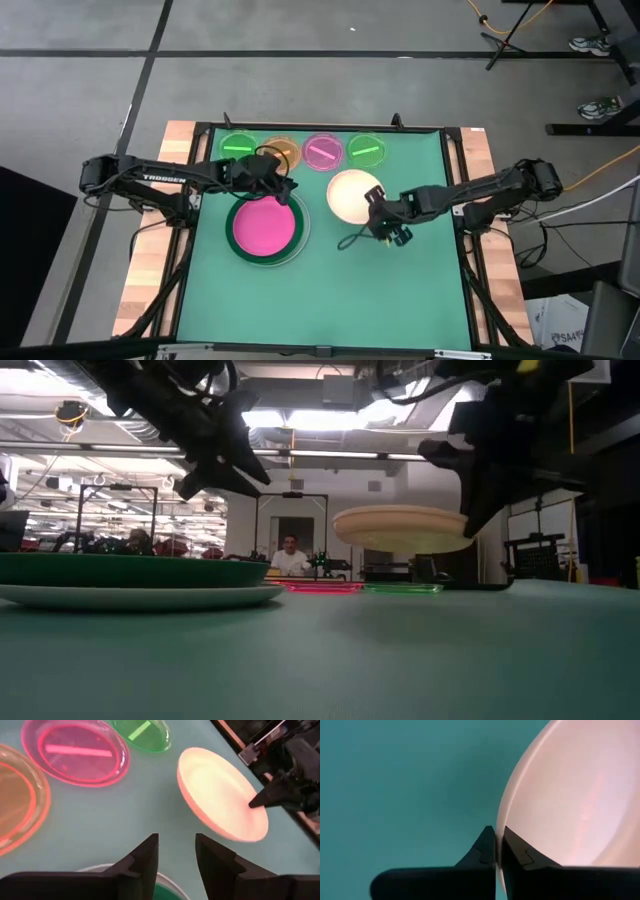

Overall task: Stack plastic plates
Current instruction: Stack the light orange plate on top of the the pink plate

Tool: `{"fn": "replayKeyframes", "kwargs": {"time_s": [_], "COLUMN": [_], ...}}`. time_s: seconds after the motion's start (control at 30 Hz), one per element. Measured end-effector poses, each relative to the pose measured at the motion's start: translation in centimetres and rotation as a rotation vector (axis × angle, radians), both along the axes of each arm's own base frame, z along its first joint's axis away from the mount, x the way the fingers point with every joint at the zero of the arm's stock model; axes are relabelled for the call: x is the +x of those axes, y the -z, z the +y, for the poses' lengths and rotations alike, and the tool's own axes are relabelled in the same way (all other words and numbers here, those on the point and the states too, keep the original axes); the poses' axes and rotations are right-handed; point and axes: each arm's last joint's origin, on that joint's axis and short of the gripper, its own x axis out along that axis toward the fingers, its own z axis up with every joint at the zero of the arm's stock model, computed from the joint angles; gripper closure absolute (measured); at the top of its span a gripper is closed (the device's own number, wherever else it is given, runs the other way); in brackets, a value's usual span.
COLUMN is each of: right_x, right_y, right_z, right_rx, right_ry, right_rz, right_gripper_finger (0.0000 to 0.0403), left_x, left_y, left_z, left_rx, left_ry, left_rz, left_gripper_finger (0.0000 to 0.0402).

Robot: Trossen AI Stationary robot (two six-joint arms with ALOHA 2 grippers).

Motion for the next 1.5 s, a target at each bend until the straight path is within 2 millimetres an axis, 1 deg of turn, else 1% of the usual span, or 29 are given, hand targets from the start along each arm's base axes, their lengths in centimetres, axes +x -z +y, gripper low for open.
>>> {"fn": "replayKeyframes", "kwargs": {"time_s": [0.17, 0.27, 0.53, 0.8, 1.1, 1.33, 1.5], "right_x": [-0.2, -0.3, -0.3, -0.2, 0.2, 0.2, 0.6], "right_y": [0.0, 0.0, 0.0, 0.0, -0.2, -0.2, -0.4], "right_z": [1.2, 1.6, 1.6, 1.6, 1.7, 1.7, 1.8], "right_rx": [-0.026, -0.020, -0.009, -0.009, -0.003, -0.002, 0.004], "right_ry": [-0.152, -0.203, -0.230, -0.230, -0.230, -0.230, -0.230], "right_rz": [0.015, 0.021, 0.027, 0.025, -0.022, -0.031, -0.078], "right_gripper_finger": [0.0402, 0.0402, 0.0402, 0.0402, 0.0402, 0.0402, 0.0402], "left_x": [0.9, 1.7, 4.1, 5.5, 6.3, 6.6, 6.6], "left_y": [0.8, 1.4, 3.2, 4.9, 6.5, 6.6, 6.6], "left_z": [-0.7, -1.1, -1.9, -2.3, -3.0, -3.4, -3.4], "left_rx": [-0.083, -0.117, -0.207, -0.287, -0.349, -0.352, -0.358], "left_ry": [-0.025, -0.032, -0.050, -0.080, -0.096, -0.081, -0.072], "left_rz": [-0.016, -0.036, -0.128, -0.170, -0.171, -0.188, -0.188], "left_gripper_finger": [0.0279, 0.0279, 0.0279, 0.0279, 0.0279, 0.0279, 0.0279]}}
